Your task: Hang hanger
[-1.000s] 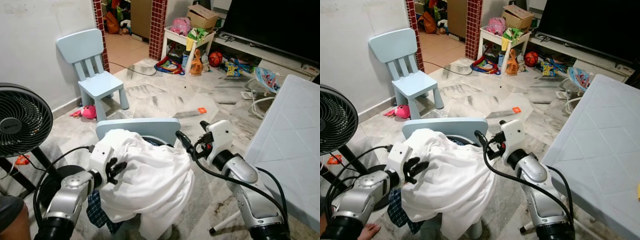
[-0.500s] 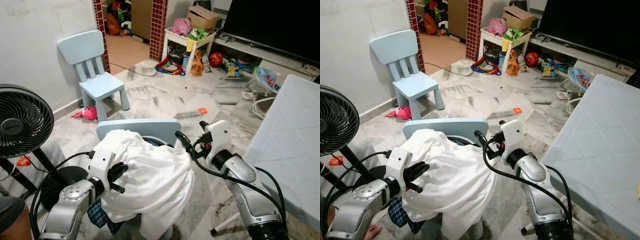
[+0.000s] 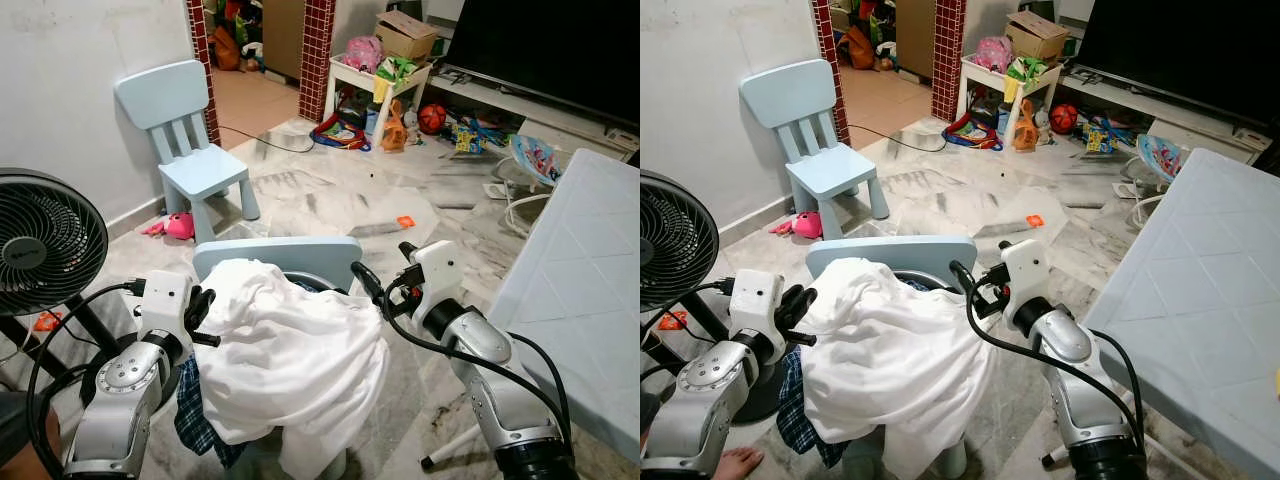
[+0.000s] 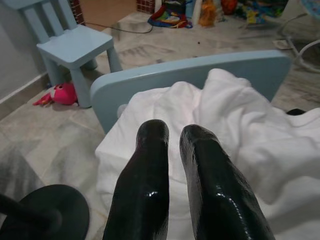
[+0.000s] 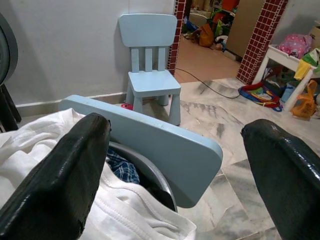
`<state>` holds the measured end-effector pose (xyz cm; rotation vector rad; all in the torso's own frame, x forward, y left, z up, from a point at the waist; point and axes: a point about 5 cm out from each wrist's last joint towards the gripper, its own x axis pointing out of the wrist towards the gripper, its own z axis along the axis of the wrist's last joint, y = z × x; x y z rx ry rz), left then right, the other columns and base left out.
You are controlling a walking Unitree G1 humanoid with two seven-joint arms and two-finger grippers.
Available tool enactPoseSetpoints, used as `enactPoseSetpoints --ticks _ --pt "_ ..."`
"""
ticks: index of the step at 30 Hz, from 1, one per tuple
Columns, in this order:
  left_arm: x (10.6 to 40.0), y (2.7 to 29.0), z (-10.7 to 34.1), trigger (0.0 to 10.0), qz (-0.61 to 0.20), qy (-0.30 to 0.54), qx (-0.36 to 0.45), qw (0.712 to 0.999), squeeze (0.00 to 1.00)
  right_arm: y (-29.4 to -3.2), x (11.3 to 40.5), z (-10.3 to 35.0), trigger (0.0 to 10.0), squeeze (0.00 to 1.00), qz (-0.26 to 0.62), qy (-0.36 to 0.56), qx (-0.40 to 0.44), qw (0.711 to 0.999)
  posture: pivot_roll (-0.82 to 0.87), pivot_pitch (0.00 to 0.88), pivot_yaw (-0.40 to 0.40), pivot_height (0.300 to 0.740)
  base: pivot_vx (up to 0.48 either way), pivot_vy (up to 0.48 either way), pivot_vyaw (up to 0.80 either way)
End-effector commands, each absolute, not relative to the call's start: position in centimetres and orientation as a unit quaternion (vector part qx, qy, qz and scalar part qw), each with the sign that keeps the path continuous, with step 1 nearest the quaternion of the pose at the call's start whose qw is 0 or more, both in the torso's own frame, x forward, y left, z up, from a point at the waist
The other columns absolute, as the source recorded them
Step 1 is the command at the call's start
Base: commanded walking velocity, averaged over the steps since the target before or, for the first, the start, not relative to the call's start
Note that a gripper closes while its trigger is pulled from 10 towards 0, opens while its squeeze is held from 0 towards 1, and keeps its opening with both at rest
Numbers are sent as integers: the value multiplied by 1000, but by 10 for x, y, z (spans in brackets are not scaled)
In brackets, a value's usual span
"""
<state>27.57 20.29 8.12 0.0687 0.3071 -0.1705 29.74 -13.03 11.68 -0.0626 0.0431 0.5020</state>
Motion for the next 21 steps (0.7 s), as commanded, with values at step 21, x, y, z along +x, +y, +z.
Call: enactPoseSetpoints --ticks 21 --pt "330 185 66 10000 -177 204 47 962 1000 -137 295 121 10000 0 240 12 -43 970 -40 0 -53 740 0 0 0"
